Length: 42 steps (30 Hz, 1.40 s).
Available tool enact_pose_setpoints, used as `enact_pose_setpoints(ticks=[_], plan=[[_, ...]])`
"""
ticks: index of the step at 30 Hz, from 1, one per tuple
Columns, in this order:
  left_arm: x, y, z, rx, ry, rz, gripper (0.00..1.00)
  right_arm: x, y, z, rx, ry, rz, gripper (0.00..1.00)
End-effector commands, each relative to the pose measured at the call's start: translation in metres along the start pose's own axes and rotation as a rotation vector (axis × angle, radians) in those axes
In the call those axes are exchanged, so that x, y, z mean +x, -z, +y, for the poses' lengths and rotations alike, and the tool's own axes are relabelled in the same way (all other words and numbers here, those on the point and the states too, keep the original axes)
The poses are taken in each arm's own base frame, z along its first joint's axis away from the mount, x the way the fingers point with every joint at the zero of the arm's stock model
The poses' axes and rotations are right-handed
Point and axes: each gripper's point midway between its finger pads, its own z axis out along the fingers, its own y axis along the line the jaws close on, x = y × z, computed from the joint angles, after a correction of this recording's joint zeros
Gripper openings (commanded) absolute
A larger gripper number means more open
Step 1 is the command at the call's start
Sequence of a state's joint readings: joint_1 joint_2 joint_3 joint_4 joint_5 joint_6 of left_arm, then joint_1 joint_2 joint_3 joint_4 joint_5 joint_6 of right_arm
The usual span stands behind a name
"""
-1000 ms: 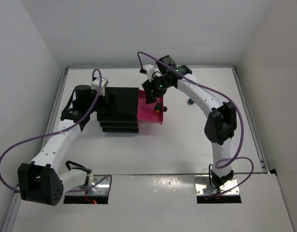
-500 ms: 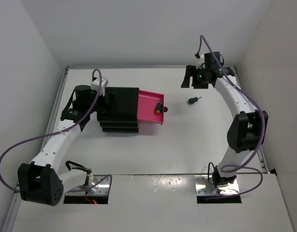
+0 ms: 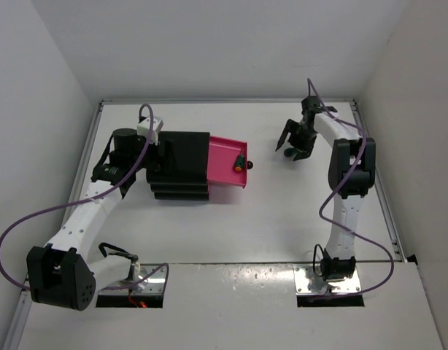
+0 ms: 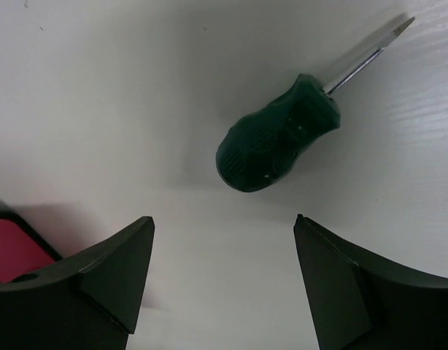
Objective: Sort the tools into containers
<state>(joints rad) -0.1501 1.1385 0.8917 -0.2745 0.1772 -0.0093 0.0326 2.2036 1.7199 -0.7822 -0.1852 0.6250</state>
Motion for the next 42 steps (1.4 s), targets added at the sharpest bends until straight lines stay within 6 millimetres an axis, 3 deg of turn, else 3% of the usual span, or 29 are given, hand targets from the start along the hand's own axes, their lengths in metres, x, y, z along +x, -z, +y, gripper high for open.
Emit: enact_pose_setpoints(ticks=[1,15,18,21,22,24,25,28,32,33,36,37,39,40,42], plan=[[0.076,0.005,-0.015,0.057,0.034,0.259,0.99,-0.030,0.017,0.007,0.007,-0.078,-0.086,0.78],[0.079,0.001,-0.013,0.048,0.034,0.269,0.99,-0.039,-0.014,-0.010,0.035,-0.133,-0.053,0.78],[0.075,0.001,-0.012,0.048,0.032,0.260,0.99,-0.041,-0.017,-0.010,0.036,-0.133,-0.051,0.73],[0.075,0.001,-0.012,0.048,0.032,0.260,0.99,-0.042,-0.020,-0.010,0.036,-0.133,-0.051,0.56],[0.075,0.001,-0.012,0.048,0.032,0.260,0.99,-0.042,-0.020,-0.010,0.036,-0.133,-0.051,0.38],[0.075,0.001,-0.012,0.048,0.032,0.260,0.99,-0.040,-0.021,-0.012,0.015,-0.130,-0.038,0.18],[0.075,0.001,-0.012,0.048,0.032,0.260,0.99,-0.042,-0.021,-0.011,0.011,-0.116,-0.046,0.02],[0.077,0.002,-0.013,0.048,0.032,0.260,0.99,-0.033,-0.015,-0.012,0.002,-0.076,-0.025,0.00],[0.074,0.004,-0.013,0.047,0.031,0.251,0.99,-0.035,0.023,-0.006,-0.033,0.042,-0.104,0.00],[0.074,0.004,-0.013,0.047,0.031,0.251,0.99,-0.039,0.057,0.010,-0.080,0.114,-0.178,0.00],[0.072,0.005,-0.013,0.046,0.029,0.240,0.99,-0.035,0.095,0.032,-0.163,0.257,-0.312,0.00],[0.072,0.005,-0.013,0.046,0.029,0.240,0.99,-0.033,0.127,0.046,-0.237,0.314,-0.392,0.00],[0.072,0.005,-0.013,0.046,0.029,0.240,0.99,-0.017,0.149,0.069,-0.295,0.422,-0.437,0.00],[0.072,0.005,-0.013,0.046,0.029,0.240,0.99,-0.013,0.175,0.083,-0.335,0.469,-0.492,0.00],[0.071,0.005,-0.014,0.055,0.030,0.239,0.99,0.011,0.185,0.105,-0.398,0.550,-0.488,0.00]])
